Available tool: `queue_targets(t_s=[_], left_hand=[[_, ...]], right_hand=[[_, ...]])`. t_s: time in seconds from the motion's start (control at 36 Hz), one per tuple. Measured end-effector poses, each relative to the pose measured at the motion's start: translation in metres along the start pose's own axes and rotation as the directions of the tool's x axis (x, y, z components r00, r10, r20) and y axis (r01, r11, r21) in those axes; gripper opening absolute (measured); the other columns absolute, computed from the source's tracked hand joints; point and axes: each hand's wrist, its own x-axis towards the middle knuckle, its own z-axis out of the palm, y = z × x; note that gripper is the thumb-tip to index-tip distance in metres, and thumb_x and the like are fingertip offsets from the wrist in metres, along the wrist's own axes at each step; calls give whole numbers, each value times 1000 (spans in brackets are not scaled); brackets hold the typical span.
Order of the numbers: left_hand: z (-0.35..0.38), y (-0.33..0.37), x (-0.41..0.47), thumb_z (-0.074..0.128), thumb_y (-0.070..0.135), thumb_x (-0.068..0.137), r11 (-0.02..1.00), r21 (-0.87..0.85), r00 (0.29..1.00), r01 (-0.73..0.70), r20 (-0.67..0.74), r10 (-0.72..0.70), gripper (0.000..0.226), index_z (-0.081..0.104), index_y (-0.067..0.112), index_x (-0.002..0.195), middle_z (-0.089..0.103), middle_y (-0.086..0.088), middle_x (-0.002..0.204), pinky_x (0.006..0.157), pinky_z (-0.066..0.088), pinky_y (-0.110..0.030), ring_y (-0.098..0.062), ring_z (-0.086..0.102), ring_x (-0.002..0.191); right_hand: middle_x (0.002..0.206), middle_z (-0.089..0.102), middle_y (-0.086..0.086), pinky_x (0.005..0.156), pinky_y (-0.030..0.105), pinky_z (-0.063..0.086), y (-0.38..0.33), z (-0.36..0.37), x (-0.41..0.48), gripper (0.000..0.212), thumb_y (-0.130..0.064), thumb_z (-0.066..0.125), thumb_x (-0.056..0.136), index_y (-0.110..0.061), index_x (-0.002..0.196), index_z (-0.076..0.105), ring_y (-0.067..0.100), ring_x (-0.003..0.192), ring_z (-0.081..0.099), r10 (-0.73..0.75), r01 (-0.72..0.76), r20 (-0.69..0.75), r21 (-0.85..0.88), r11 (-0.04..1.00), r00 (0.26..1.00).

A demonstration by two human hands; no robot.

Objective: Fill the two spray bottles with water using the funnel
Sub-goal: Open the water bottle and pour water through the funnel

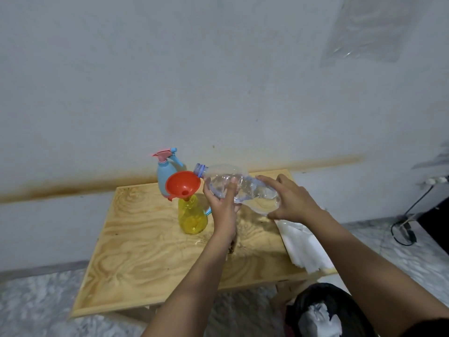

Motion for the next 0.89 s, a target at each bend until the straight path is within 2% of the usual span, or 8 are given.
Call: queue_targets(t_s=[0.08, 0.19, 0.28, 0.36, 0.58, 0.69, 0.83, 0.89], left_hand=[[0, -4, 3, 63, 27, 90, 1000, -20, 1000, 14, 7, -14, 69, 22, 33, 145, 49, 12, 122, 93, 46, -53, -3, 67, 91], [1, -8, 5, 73, 43, 78, 997, -45, 998, 62, -30, -64, 82, 23, 40, 144, 34, -5, 149, 84, 46, -49, -38, 48, 126], [1, -12, 7, 77, 54, 66, 994, -81, 997, 71, -20, -73, 95, 22, 45, 143, 33, -2, 151, 93, 44, -57, -35, 48, 128], [3, -13, 7, 70, 41, 80, 989, -133, 997, 69, -35, -74, 87, 15, 43, 147, 24, 9, 154, 98, 46, -53, -23, 43, 132], [3, -15, 11, 66, 31, 88, 982, -175, 995, 77, -55, -88, 81, 11, 42, 148, 21, 11, 152, 90, 49, -43, -17, 40, 127], [2, -17, 12, 67, 38, 84, 977, -196, 994, 86, -54, -98, 83, 13, 43, 146, 25, 4, 155, 89, 49, -44, -24, 40, 133], [4, -18, 13, 79, 57, 60, 961, -243, 988, 135, -36, -148, 111, 9, 46, 146, 29, -2, 154, 86, 52, -43, -29, 42, 133], [4, -21, 15, 80, 57, 62, 954, -265, 988, 142, -26, -154, 108, 12, 45, 145, 34, -4, 151, 85, 53, -44, -30, 45, 131]], right_hand=[[99, 33, -5, 69, 30, 34, 1, -3, 2, 98, -33, 78, 63, -46, 142, 21, 13, 90, 38, 11, -11, 18, -16, 1000, 1000], [99, 32, -5, 72, 31, 31, 0, -8, 2, 97, -32, 77, 64, -48, 142, 20, 13, 90, 35, 22, -21, 22, -50, 999, 1000], [100, 31, -5, 76, 33, 32, -3, -12, 2, 97, -30, 77, 64, -47, 142, 21, 14, 93, 36, 27, -25, 32, -58, 998, 999], [100, 29, -5, 79, 36, 33, -4, -15, 2, 97, -28, 77, 65, -47, 142, 22, 17, 102, 40, 36, -34, 40, -61, 998, 999], [101, 29, -5, 79, 35, 31, -8, -20, 3, 96, -27, 76, 65, -48, 141, 22, 19, 106, 41, 47, -43, 50, -78, 996, 998], [100, 28, -6, 77, 35, 30, -10, -23, 4, 95, -26, 76, 65, -49, 141, 23, 18, 104, 40, 42, -37, 48, -96, 995, 998], [101, 28, -6, 81, 37, 32, -12, -29, 3, 94, -26, 77, 65, -48, 140, 25, 20, 105, 41, 36, -30, 55, -114, 993, 998], [101, 29, -6, 82, 38, 32, -13, -32, 4, 93, -25, 76, 65, -48, 139, 26, 20, 106, 40, 40, -32, 59, -116, 993, 997]])
